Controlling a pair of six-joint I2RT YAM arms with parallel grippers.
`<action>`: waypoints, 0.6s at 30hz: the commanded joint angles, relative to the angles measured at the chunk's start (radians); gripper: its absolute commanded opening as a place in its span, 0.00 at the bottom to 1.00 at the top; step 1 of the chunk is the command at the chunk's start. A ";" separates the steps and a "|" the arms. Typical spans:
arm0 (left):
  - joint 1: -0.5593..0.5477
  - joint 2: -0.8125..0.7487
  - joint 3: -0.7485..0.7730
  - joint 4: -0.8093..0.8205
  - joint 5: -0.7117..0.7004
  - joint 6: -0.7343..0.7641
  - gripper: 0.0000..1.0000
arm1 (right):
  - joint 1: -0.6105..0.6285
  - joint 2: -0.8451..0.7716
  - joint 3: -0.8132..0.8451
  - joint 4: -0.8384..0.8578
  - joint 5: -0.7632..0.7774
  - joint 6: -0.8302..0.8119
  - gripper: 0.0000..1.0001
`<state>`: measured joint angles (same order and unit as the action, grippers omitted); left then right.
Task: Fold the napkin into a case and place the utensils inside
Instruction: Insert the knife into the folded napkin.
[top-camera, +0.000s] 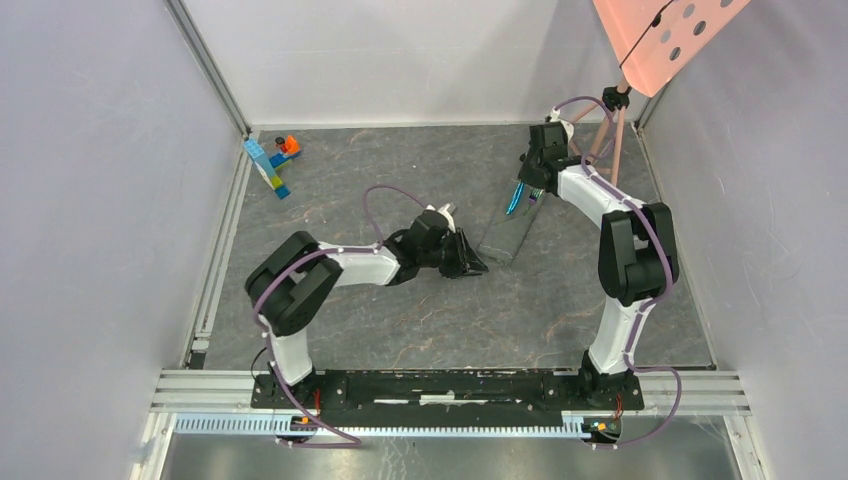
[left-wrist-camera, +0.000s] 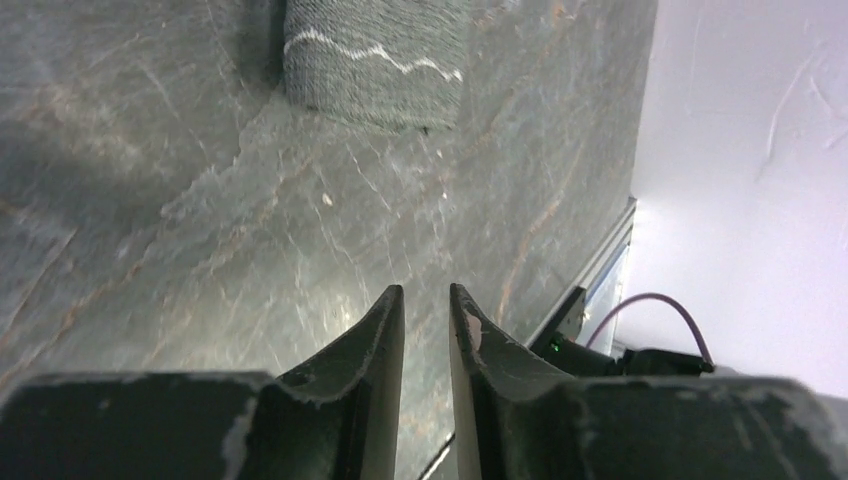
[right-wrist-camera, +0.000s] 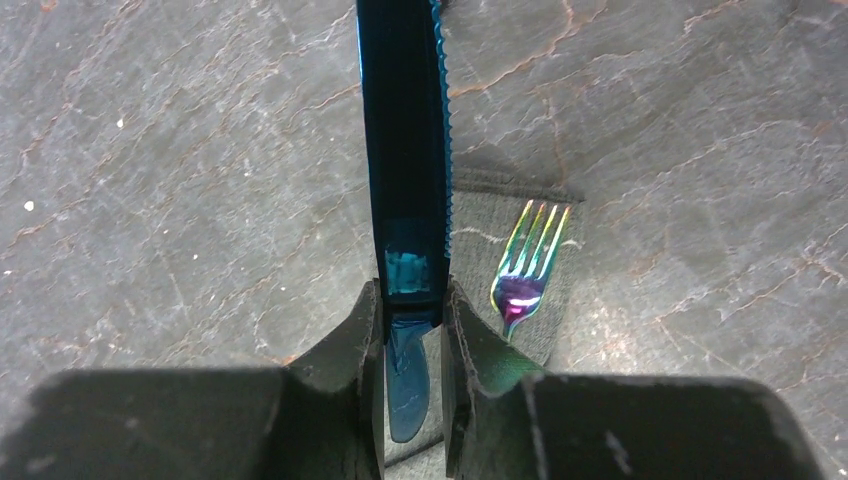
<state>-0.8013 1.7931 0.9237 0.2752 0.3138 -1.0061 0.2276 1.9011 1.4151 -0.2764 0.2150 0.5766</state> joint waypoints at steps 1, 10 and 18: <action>-0.023 0.092 0.081 0.083 -0.060 -0.081 0.29 | -0.016 0.010 0.061 0.040 0.005 -0.033 0.00; -0.035 0.198 0.133 0.087 -0.099 -0.129 0.27 | -0.017 0.004 -0.014 0.068 -0.033 0.005 0.00; -0.036 0.246 0.152 0.092 -0.121 -0.135 0.26 | -0.016 -0.012 -0.064 0.080 -0.065 0.027 0.00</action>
<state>-0.8330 2.0113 1.0351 0.3267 0.2276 -1.0996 0.2104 1.9152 1.3537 -0.2443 0.1684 0.5831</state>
